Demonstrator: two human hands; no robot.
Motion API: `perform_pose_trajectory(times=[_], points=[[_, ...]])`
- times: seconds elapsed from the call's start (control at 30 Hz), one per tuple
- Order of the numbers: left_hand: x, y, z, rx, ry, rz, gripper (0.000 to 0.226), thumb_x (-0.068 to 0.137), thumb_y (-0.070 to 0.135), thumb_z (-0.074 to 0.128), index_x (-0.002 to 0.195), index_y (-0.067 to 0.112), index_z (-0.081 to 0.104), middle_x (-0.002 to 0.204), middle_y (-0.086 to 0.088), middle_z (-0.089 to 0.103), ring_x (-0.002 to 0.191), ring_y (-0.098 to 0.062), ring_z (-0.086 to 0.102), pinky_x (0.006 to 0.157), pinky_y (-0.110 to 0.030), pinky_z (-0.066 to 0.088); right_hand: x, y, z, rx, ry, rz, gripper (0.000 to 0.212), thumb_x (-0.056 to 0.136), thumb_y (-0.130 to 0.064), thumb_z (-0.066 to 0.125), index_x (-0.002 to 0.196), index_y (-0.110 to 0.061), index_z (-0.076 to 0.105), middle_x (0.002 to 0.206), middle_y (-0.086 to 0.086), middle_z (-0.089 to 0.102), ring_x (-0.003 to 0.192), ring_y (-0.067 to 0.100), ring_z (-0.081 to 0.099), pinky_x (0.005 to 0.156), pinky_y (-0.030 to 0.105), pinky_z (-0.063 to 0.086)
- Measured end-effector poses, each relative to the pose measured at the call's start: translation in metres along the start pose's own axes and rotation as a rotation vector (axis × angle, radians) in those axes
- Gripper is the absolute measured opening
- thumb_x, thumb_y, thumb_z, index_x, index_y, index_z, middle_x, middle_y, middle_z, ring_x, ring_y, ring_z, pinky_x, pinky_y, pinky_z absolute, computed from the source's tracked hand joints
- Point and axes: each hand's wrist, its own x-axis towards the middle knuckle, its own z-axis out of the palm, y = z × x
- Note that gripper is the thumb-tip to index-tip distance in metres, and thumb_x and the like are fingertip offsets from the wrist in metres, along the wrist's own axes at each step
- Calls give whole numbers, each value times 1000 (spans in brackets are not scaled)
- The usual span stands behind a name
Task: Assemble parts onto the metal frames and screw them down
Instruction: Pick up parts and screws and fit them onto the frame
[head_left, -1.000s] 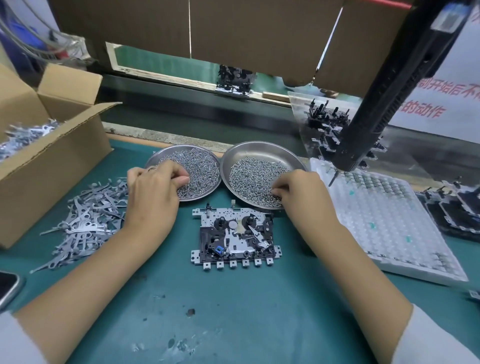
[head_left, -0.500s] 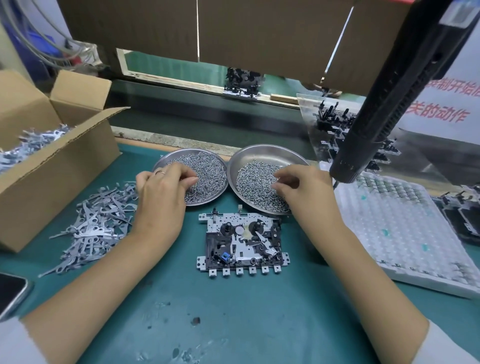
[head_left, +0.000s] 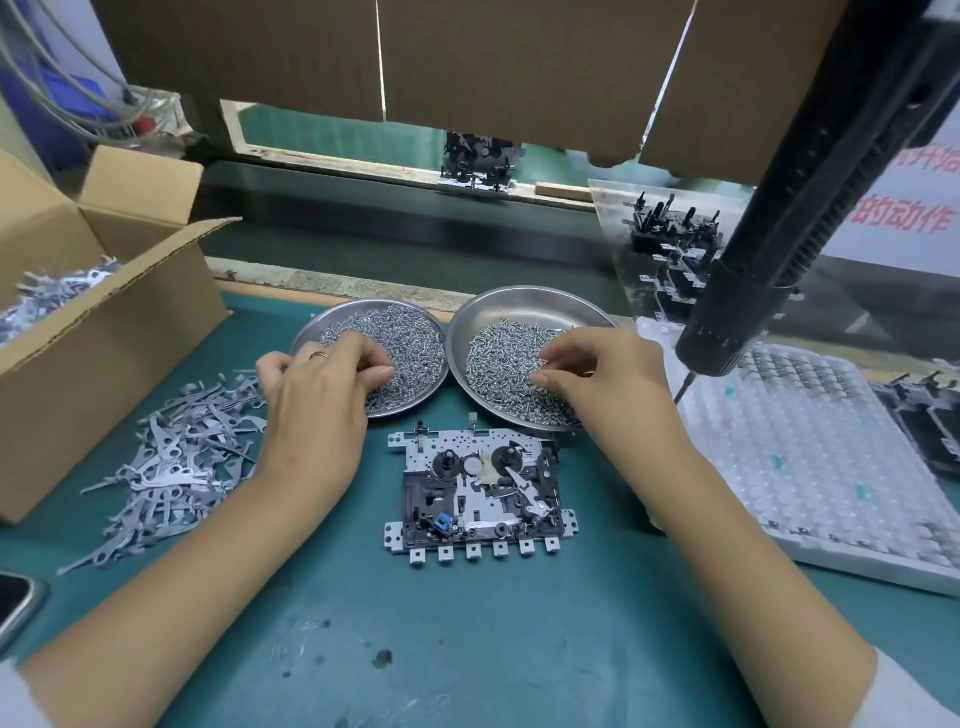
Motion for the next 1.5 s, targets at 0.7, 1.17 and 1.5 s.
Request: perform_pose_trajectory(times=[0.7, 1.17, 1.5], points=[[-2, -1, -4, 60, 37, 30, 10, 86, 17, 67, 93, 18, 75, 92, -2, 73, 86, -29, 62, 78, -34, 21, 3, -1, -6, 39, 19, 42, 11, 82, -6, 71, 91, -13, 71, 72, -10, 62, 67, -3, 56, 62, 1, 40], [8, 0, -2, 44, -109, -245, 10, 81, 42, 69, 87, 35, 73, 113, 11, 59, 110, -17, 46, 82, -28, 16, 3, -1, -4, 143, -30, 78, 15, 81, -1, 72, 92, -12, 71, 71, -10, 62, 67, -2, 58, 63, 1, 43], [2, 9, -13, -146, 45, -79, 7, 83, 18, 70, 89, 17, 74, 95, 5, 68, 90, -21, 61, 96, -48, 35, 5, -4, -8, 269, -51, 95, 15, 82, -1, 70, 87, -14, 69, 80, -2, 67, 70, 3, 60, 68, 5, 46]])
